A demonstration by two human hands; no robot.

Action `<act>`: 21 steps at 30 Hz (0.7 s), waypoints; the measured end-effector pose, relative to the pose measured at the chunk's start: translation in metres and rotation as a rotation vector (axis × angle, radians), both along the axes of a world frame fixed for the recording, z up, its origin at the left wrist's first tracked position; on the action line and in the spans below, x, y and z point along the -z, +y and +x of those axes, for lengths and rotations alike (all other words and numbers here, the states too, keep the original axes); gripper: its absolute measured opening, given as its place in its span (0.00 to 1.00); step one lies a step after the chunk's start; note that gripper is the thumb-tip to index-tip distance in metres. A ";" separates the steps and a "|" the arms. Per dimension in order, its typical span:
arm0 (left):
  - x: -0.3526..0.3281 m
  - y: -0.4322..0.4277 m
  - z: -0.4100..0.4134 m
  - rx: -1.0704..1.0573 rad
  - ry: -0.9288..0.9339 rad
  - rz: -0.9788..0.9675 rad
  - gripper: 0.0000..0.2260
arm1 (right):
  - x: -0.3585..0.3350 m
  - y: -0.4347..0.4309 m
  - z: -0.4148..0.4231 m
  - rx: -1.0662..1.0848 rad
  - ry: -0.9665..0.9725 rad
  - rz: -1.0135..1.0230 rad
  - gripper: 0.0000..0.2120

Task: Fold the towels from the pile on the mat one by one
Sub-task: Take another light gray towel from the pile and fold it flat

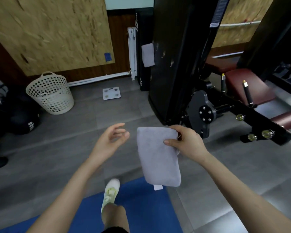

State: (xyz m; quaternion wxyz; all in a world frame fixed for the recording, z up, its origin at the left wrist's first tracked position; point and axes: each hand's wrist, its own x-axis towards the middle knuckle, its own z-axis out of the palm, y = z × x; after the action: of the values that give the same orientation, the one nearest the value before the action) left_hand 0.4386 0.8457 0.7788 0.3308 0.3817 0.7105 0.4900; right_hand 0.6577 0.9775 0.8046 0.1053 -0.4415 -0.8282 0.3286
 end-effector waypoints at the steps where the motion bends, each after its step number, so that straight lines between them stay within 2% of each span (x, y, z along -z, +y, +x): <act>1: 0.004 0.013 -0.021 -0.051 -0.007 0.012 0.10 | 0.004 0.021 -0.013 0.012 0.008 0.012 0.20; 2: 0.009 0.026 -0.044 -0.091 -0.008 0.023 0.04 | 0.008 0.042 -0.028 0.022 0.010 0.018 0.19; 3: 0.015 0.040 -0.069 -0.123 0.001 0.027 0.03 | 0.013 0.064 -0.044 0.027 0.006 0.023 0.19; 8: 0.053 0.153 -0.224 -0.158 0.120 -0.076 0.06 | 0.043 0.192 -0.148 0.071 -0.024 0.002 0.20; 13: 0.056 0.293 -0.357 0.013 0.341 -0.223 0.04 | 0.053 0.301 -0.257 0.173 -0.069 -0.140 0.21; 18: 0.053 0.396 -0.430 0.132 0.319 -0.310 0.04 | 0.047 0.386 -0.326 0.207 -0.121 -0.171 0.22; 21: 0.067 0.440 -0.456 0.079 0.252 -0.320 0.04 | 0.046 0.441 -0.347 0.216 -0.137 -0.199 0.22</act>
State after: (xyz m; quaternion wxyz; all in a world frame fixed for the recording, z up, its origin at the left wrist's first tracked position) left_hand -0.0173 1.2857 0.7117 0.3147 0.4099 0.7996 0.3060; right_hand 0.3107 1.4185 0.7586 0.0391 -0.5576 -0.7444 0.3651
